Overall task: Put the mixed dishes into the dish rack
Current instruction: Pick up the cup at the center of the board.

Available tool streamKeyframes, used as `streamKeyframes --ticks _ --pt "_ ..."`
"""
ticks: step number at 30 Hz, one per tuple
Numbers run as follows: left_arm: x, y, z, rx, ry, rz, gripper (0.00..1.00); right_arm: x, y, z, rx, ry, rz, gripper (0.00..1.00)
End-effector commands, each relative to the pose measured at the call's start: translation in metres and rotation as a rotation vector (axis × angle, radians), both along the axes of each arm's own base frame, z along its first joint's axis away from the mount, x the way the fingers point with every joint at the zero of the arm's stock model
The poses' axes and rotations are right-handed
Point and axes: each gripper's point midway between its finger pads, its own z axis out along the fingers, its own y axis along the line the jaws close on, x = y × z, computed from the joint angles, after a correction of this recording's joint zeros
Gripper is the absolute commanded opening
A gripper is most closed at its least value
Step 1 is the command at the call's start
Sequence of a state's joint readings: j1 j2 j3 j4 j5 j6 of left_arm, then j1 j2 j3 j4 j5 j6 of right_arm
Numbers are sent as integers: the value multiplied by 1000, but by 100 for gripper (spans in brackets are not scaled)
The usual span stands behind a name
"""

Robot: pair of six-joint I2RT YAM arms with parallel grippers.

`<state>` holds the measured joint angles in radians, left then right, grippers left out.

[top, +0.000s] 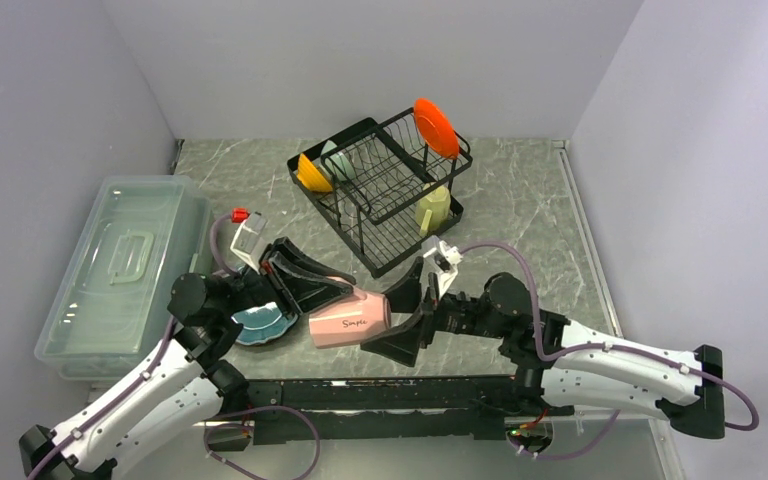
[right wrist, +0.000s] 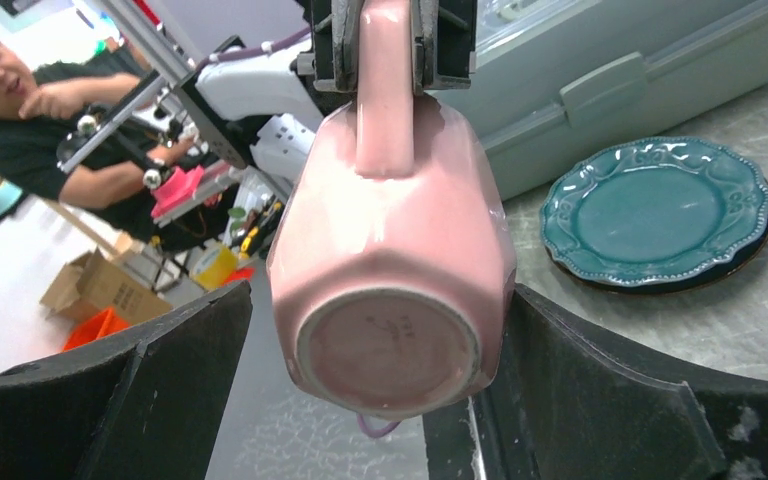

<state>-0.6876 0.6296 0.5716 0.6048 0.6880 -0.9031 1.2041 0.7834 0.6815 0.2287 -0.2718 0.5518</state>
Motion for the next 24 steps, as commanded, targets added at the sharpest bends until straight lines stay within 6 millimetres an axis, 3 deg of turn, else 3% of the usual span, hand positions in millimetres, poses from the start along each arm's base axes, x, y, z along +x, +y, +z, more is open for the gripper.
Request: streamKeyframes --ticks 1,13,24 --pt "-2 18 40 -183 -63 65 0 10 -14 35 211 -7 -93 100" --pt "3 23 50 -250 -65 93 0 31 -31 41 455 12 -234 100" --pt "10 23 54 -279 -68 115 0 23 -31 63 667 -85 -254 100"
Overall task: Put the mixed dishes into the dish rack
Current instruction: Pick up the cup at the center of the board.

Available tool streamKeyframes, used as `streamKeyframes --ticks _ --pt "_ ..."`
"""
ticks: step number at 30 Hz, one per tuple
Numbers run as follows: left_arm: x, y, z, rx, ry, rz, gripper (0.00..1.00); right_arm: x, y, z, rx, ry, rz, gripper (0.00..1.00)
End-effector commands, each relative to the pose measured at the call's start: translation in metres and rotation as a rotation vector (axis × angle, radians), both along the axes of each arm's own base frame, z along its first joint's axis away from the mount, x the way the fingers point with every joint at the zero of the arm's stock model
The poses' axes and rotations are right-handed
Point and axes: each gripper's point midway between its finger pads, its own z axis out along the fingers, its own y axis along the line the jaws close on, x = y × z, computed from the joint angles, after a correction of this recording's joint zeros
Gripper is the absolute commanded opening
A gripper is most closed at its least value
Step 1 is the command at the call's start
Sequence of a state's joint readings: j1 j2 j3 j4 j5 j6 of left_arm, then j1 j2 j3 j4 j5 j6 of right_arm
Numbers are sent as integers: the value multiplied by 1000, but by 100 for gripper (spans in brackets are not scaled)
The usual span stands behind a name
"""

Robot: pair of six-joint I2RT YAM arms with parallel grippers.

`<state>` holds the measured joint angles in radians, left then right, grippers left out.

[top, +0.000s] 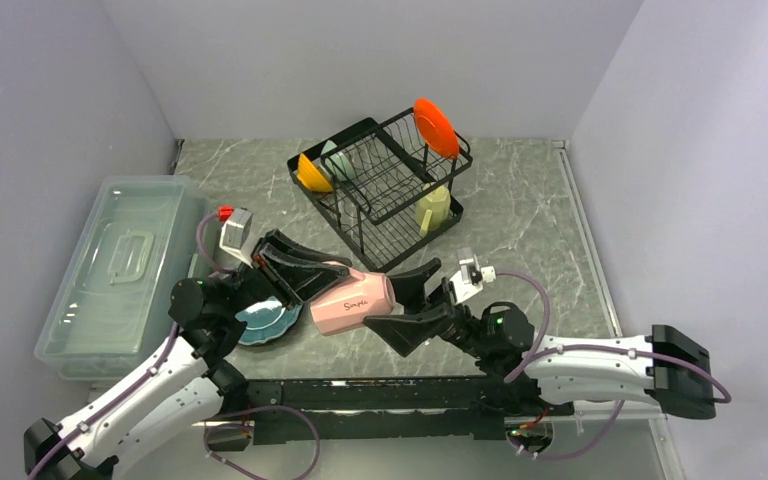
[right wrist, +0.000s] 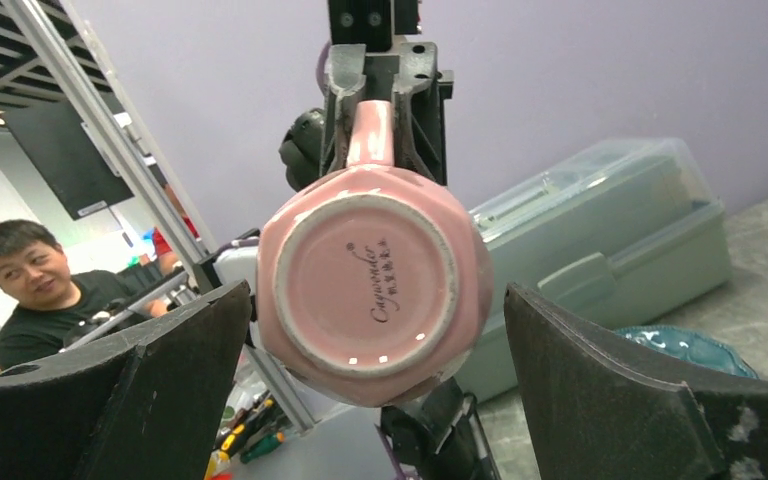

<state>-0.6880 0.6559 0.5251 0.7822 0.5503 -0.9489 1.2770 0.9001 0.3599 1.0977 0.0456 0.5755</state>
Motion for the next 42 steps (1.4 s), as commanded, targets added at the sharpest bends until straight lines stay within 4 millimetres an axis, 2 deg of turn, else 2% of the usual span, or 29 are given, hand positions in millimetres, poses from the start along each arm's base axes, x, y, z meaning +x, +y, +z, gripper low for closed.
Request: streamKeyframes --ticks 1,8,14,19,35,42 --pt "-8 17 37 -146 -80 32 0 -7 -24 46 235 -96 -59 100" --pt "-4 20 38 -179 -72 51 0 -9 -21 59 334 -162 -114 100" --pt "-4 21 40 -167 -77 63 0 -8 -15 62 314 -217 -169 100" --pt "-6 27 45 -234 -63 52 0 -3 -20 69 327 -244 -225 100" --pt "-8 43 57 -365 -73 64 0 -10 -14 100 389 -299 -207 100" --pt "-8 51 57 -415 -73 79 0 -10 -13 113 415 -314 -218 96"
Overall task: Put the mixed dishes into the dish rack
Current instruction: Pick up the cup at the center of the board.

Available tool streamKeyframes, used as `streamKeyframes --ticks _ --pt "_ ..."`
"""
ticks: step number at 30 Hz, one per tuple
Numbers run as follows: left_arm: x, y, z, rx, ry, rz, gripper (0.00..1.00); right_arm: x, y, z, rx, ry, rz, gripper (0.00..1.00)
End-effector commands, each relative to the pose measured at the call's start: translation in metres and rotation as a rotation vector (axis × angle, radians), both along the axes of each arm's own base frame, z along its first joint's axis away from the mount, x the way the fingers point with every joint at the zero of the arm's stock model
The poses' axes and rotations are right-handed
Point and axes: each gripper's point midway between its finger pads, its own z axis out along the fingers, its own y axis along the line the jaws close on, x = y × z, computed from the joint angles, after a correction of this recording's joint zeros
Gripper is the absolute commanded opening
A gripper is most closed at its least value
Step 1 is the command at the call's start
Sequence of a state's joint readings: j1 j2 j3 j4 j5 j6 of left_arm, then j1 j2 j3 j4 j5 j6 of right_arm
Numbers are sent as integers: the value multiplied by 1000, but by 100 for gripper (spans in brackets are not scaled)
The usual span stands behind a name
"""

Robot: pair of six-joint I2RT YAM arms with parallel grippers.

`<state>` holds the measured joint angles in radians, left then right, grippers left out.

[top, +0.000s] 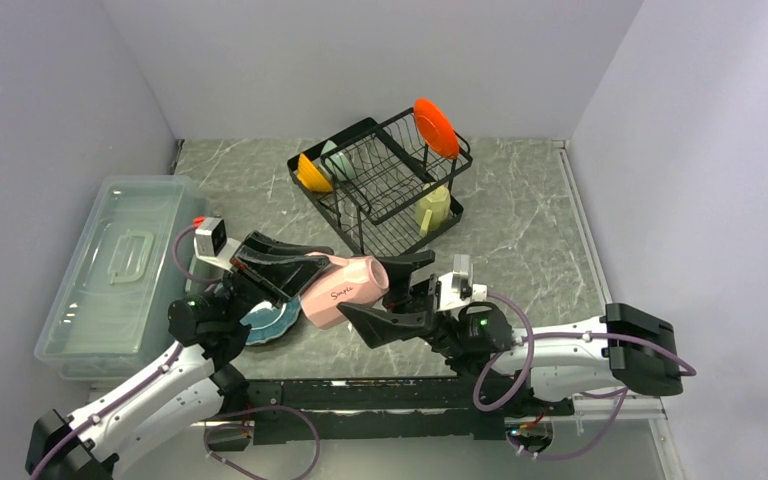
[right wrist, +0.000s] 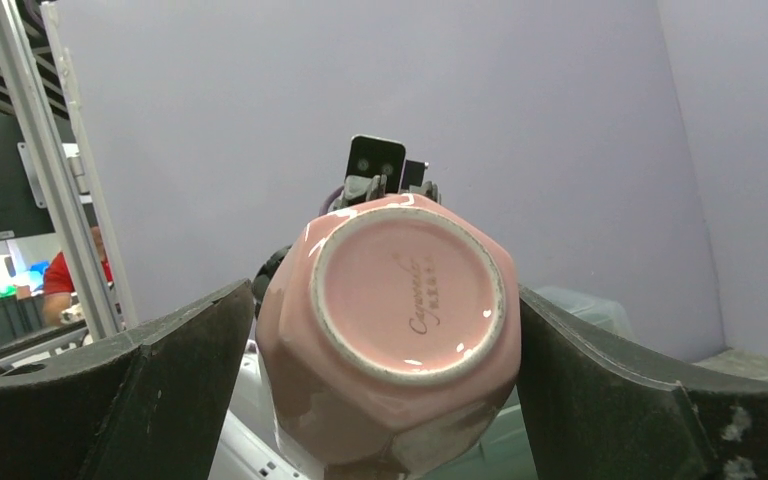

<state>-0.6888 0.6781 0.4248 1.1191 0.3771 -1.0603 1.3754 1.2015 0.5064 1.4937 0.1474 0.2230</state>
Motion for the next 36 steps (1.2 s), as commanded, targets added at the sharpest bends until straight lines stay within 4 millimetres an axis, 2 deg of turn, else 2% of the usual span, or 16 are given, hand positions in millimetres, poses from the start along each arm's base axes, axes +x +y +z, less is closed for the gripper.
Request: streamKeyframes --ticks 1,7,10,15,24,27,29,31,36 --pt "-13 28 32 -171 -72 34 0 -14 -39 64 263 -90 8 95" --pt "-15 30 35 -206 -90 18 0 -16 -37 76 287 -109 12 89" --pt "-18 31 38 -214 -98 10 0 -18 -36 79 292 -117 19 83" --pt "-18 33 39 -214 -95 19 0 -19 -34 78 286 -126 29 63" --pt "-12 31 35 -205 -57 18 1 -20 -36 78 287 -131 30 18" --pt "-8 29 33 -195 -31 25 15 -19 -37 77 285 -128 22 11" --pt "-6 28 30 -183 -15 25 29 -18 -39 77 286 -123 18 0" --pt "-4 26 27 -169 2 28 40 -16 -40 76 288 -112 11 0" --pt "3 26 17 -151 48 49 57 -15 -43 74 281 -112 1 0"
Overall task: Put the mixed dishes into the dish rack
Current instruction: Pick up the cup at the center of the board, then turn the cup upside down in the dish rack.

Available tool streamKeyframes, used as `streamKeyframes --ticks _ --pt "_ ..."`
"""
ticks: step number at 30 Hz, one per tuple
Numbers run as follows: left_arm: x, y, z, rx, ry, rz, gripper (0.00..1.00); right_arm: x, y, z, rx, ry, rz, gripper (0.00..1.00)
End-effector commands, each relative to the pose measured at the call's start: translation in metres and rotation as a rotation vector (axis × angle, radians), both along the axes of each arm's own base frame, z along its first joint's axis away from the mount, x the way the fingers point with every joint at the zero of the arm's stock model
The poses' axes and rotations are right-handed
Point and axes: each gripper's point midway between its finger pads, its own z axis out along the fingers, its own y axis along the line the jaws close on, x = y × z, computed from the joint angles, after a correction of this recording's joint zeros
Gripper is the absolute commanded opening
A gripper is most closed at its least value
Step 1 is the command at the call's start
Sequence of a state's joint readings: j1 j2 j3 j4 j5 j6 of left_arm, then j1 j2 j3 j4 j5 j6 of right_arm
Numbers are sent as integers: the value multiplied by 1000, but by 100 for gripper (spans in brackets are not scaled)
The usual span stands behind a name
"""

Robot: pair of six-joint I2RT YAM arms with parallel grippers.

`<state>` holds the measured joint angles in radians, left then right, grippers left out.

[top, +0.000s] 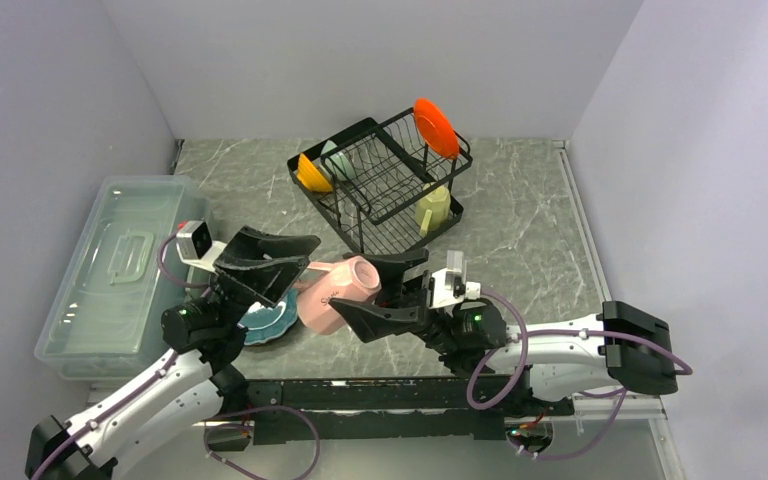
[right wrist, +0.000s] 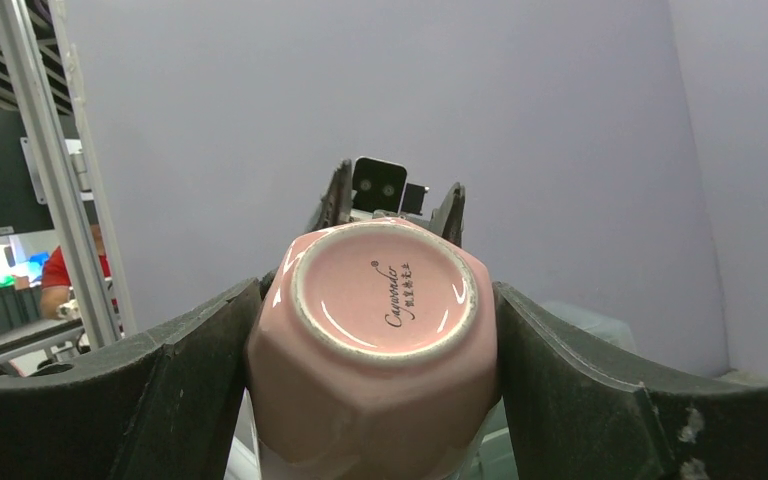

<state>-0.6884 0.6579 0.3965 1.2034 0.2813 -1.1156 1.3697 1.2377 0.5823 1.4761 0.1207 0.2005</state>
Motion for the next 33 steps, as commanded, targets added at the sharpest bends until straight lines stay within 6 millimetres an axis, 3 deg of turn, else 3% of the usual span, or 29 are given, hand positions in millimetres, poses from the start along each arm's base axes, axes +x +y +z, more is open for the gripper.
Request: streamKeyframes --ticks 1,19,26,33 --pt "5 7 2 -24 31 35 59 -15 -54 58 270 -75 5 0" --pt "24 1 -24 99 112 133 67 -11 -65 54 186 -82 -58 0" --pt "25 -1 -28 156 123 160 68 6 -75 36 49 -33 -166 0" --pt "35 1 -41 219 177 213 69 25 -80 -1 -160 30 -267 0"
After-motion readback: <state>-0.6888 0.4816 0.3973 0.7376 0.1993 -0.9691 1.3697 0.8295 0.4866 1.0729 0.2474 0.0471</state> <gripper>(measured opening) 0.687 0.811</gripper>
